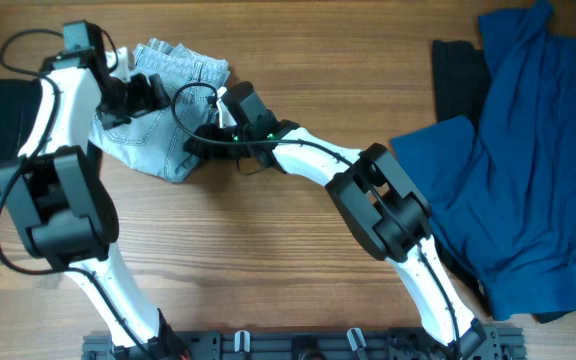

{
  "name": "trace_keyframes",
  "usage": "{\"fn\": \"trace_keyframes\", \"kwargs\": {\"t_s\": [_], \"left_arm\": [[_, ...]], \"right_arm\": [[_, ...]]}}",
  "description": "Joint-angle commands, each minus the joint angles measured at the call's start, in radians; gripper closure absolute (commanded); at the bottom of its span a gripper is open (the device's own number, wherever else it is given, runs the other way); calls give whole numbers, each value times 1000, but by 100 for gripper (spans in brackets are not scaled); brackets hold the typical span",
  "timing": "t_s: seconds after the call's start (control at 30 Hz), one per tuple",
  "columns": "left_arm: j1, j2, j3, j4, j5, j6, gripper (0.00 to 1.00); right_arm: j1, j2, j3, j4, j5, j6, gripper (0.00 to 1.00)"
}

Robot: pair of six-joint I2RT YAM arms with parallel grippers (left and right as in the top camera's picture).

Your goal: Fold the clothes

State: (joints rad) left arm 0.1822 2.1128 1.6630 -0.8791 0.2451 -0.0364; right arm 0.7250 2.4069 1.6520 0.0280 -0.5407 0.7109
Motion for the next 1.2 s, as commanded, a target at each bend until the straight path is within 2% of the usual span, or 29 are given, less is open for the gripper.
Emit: {"fn": "trace_keyframes", "kwargs": {"t_s": [0.0,0.07,0.1,0.17,0.27,0.33,0.43,0.57,0.63,0.8,0.87,1.0,1.07,1.13,1.17], "left_arm": [[-32,36,-44,-2,24,-11,5],[-49,36,-72,-6,24,-11,3],[-54,36,-82,-6,24,-14,3],[-69,36,-114,-14,36,-25,2],[-91,36,-124,-45,104,-25,1],[-116,27,-124,-51,163,-24,0],[-149,-2,-124,-64,164,-25,0],[-215,-5,-129,-103,174,-29,0],[-249,-5,-141,-103,174,-33,2],[-433,-5,-186,-113,216,-33,3],[-519,-5,-186,-117,218,-75,3],[-636,-13,-186,-129,239,-87,2],[-631,-49,-167,-140,161,-84,0],[-542,-153,-98,-190,31,-80,0],[-493,-200,-78,-191,15,-80,0]], "right_arm": [[16,32,-2,12,39,8,71],[19,32,-2,-6,48,19,91],[19,32,-2,-23,48,18,96],[-2,28,-2,-107,48,18,96],[-59,-24,-2,-244,67,-67,96],[-109,-100,-2,-444,210,-116,96],[-166,-167,-2,-603,259,-195,96],[-270,-248,-2,-793,365,-188,96],[-316,-295,-2,-842,395,-190,96],[-523,-489,-2,-953,422,-244,96],[-604,-551,-2,-996,422,-280,96],[-668,-581,-2,-1038,422,-317,96],[-675,-581,-3,-1055,422,-327,95],[-675,-581,-3,-1054,422,-330,96],[-675,-581,-3,-1054,422,-329,96]]}}
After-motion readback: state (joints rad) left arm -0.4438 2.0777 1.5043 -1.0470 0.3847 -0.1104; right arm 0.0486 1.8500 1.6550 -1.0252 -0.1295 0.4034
